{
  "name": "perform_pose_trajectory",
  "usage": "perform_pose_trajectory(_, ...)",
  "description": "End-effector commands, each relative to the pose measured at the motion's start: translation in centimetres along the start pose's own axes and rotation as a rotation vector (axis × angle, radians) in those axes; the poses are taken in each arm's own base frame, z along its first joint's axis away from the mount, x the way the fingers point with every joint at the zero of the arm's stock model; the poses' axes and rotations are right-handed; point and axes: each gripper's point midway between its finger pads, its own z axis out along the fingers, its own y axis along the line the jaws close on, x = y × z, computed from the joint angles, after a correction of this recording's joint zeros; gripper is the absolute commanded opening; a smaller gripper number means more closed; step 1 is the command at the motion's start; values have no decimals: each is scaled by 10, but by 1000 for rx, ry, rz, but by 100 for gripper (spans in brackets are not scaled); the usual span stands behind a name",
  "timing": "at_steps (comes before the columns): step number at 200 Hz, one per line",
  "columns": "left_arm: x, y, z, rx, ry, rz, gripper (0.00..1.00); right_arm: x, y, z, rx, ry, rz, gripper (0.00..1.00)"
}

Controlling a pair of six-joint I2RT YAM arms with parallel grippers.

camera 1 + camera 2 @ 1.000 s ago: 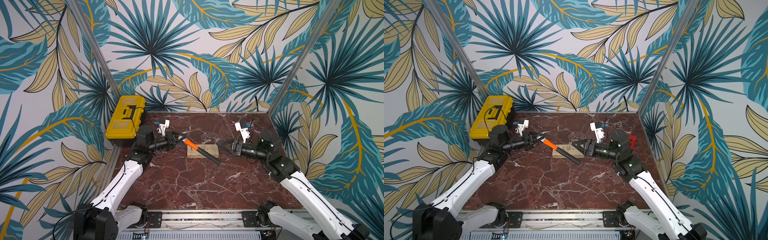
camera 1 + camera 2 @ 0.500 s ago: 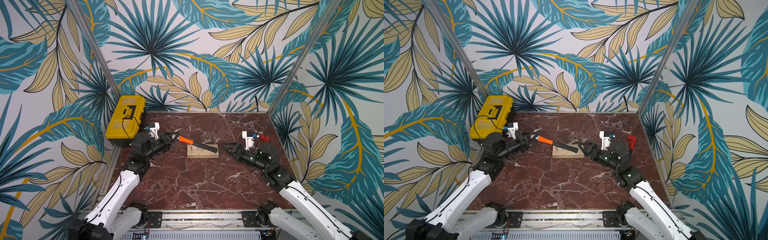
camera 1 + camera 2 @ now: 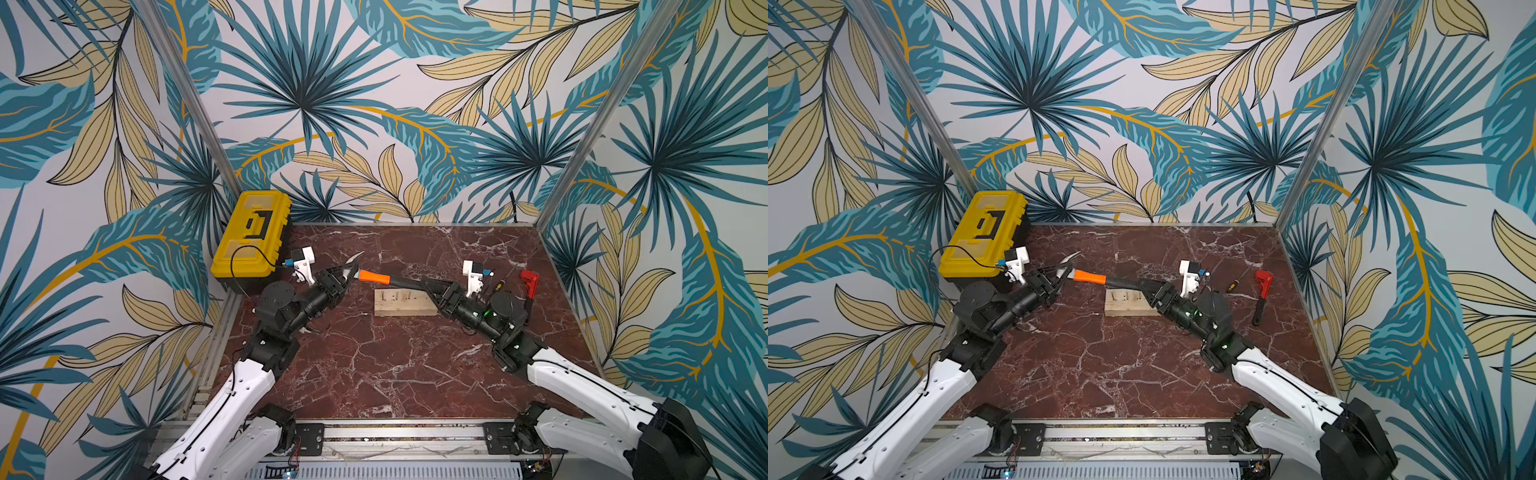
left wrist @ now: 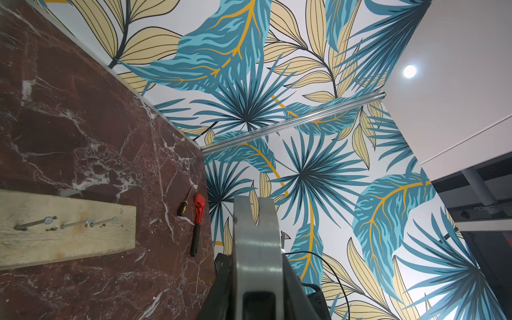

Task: Use a claw hammer to pull out a nail
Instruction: Pick up the hammer at the center of the board.

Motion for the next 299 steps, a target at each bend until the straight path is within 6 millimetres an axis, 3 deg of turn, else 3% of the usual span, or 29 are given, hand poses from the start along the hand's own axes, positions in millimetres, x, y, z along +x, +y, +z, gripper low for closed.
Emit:
perform_pose_trajectory(1,-11,-48,-10,166,-69,44,0,-19,42,2,-153,-81,-18,75)
perform_pose_trajectory(74,-4,-53,-8,214,-27,7,0,-21,65,9,-224,-55,-69,66)
perform_pose_trajectory(92,-2,-57,-6,221,-4,3,0,-19,74,9,-253,-38,-87,59)
perform_pose_trajectory(155,8,-70,-7,250,70,-11,0,-11,104,-3,-338,28,-168,48)
perform_pose_trajectory(179,11,-72,-8,257,85,-17,0,-6,107,-6,-341,61,-176,42)
perform_pose_trajectory(192,12,-72,-8,257,92,-22,0,-6,106,-9,-333,62,-180,43)
perform_pose_trajectory(207,13,-72,-8,258,100,-25,0,-6,103,-9,-309,60,-182,58)
perform_pose_trajectory(216,13,-74,-9,261,101,-27,0,-7,101,-8,-293,60,-189,61)
perform_pose_trajectory(269,17,-71,-8,256,127,-31,0,-7,103,-5,-300,73,-168,59)
perform_pose_trajectory(299,20,-65,-6,243,140,-39,0,-9,110,-3,-316,72,-156,46)
